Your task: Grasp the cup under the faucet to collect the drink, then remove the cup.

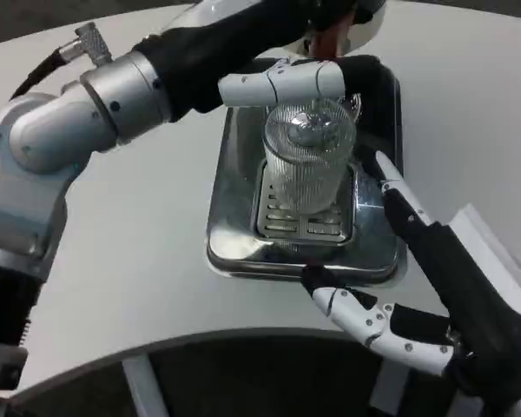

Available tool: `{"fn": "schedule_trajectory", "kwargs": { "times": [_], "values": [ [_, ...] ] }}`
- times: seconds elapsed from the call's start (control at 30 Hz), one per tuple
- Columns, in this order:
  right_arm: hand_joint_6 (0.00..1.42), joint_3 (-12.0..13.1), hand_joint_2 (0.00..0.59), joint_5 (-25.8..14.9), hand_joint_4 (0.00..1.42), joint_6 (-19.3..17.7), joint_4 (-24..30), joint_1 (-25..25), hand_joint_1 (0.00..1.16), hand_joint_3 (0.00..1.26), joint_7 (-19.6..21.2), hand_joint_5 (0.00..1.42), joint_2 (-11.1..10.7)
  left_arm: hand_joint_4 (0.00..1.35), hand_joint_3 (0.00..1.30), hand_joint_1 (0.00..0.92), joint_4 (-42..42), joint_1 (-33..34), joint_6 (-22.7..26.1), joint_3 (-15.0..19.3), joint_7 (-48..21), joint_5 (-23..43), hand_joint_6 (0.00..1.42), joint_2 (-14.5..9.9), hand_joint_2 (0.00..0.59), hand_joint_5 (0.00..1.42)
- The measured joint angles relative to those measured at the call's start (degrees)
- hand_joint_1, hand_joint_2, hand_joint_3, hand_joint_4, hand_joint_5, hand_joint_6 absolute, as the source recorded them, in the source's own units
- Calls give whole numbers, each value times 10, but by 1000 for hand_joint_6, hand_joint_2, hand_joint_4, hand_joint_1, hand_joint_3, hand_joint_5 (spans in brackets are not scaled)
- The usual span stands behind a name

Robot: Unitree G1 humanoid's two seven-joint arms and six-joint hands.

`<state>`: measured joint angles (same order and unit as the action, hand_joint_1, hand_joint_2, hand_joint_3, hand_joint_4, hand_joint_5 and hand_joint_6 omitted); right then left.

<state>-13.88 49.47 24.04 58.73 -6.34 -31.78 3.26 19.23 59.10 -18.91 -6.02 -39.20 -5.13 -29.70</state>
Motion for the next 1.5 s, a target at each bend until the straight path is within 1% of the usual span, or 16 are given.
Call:
{"fn": "schedule_trajectory", "kwargs": {
  "times": [0.23,0.5,0.73,0.87,1.0,1.07,1.23,1.33,1.5],
  "values": [
    [49,-27,327,14,0,30,-11,14,618,0,25,0,-4,0,76,0,0,0,-9,-4,3,-4,129,-7,94,0],
    [35,-45,317,14,0,50,-26,16,631,0,53,0,-6,0,82,0,-1,3,-20,-10,8,-17,120,-13,98,0],
    [33,-58,309,14,0,50,-48,17,662,0,101,0,-10,0,83,0,-4,8,-29,-16,11,-29,113,-19,98,0],
    [33,-68,306,13,0,52,-65,21,668,0,121,0,-14,0,84,0,-5,9,-30,-18,11,-32,111,-20,97,0],
    [33,-71,305,9,0,61,-80,32,672,0,137,0,-15,0,84,0,-5,11,-32,-18,11,-39,110,-20,97,0],
    [29,-75,304,6,0,66,-93,45,674,0,155,0,-15,0,84,0,-5,13,-36,-19,11,-42,110,-23,97,0],
    [16,-86,294,4,0,71,-112,57,687,0,194,0,-15,0,84,0,-5,14,-39,-20,11,-45,110,-25,96,0],
    [12,-92,294,4,0,82,-129,68,689,0,221,0,-13,0,84,0,-5,15,-44,-21,11,-48,110,-25,96,0],
    [5,-99,293,-2,0,100,-148,79,691,0,247,0,-12,0,84,0,-4,22,-51,-25,11,-59,110,-27,96,0]
  ]
}}
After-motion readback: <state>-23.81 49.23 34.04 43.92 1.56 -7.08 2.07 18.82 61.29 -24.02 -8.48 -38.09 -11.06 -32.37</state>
